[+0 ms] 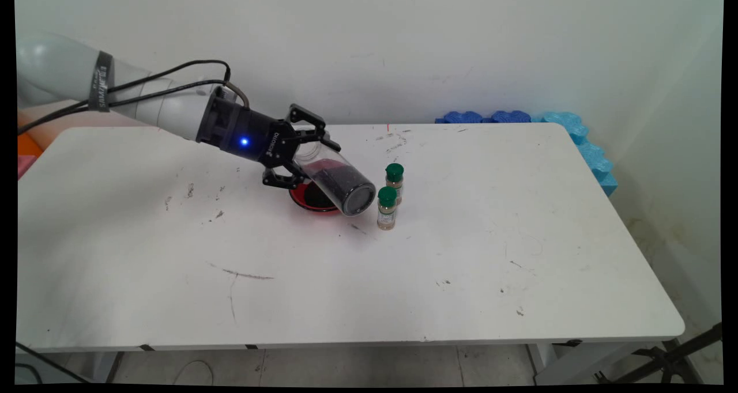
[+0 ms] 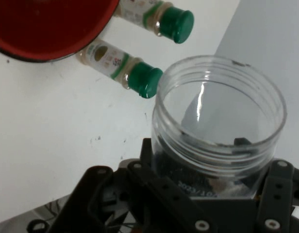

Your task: Pour the black seasoning powder in the red bowl

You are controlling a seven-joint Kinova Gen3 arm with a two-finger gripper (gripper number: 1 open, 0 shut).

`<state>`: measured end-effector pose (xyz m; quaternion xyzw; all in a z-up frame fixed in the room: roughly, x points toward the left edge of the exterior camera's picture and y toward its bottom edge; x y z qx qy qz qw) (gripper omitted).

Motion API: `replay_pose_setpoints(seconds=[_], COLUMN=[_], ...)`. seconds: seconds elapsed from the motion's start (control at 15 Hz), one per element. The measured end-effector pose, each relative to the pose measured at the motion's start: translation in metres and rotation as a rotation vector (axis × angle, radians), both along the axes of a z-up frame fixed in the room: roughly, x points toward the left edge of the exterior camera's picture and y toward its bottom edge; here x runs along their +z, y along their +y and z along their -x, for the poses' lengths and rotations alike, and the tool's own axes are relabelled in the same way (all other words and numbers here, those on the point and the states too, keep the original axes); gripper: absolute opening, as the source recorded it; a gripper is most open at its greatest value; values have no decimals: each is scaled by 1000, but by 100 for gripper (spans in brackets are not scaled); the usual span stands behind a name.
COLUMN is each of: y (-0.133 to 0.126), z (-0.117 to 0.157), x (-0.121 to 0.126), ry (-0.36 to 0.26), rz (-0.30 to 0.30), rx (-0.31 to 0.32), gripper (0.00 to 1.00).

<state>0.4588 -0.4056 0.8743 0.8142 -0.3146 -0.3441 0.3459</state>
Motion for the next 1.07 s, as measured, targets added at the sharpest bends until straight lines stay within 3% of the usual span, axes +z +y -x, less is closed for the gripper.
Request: replay_pose_setpoints(seconds=[0.47, 1.07], y=[-4, -11], z=[8, 13], x=[-11, -17], ry=[40, 83], rz=[-90, -154], rx=[63, 121], gripper=[0, 0])
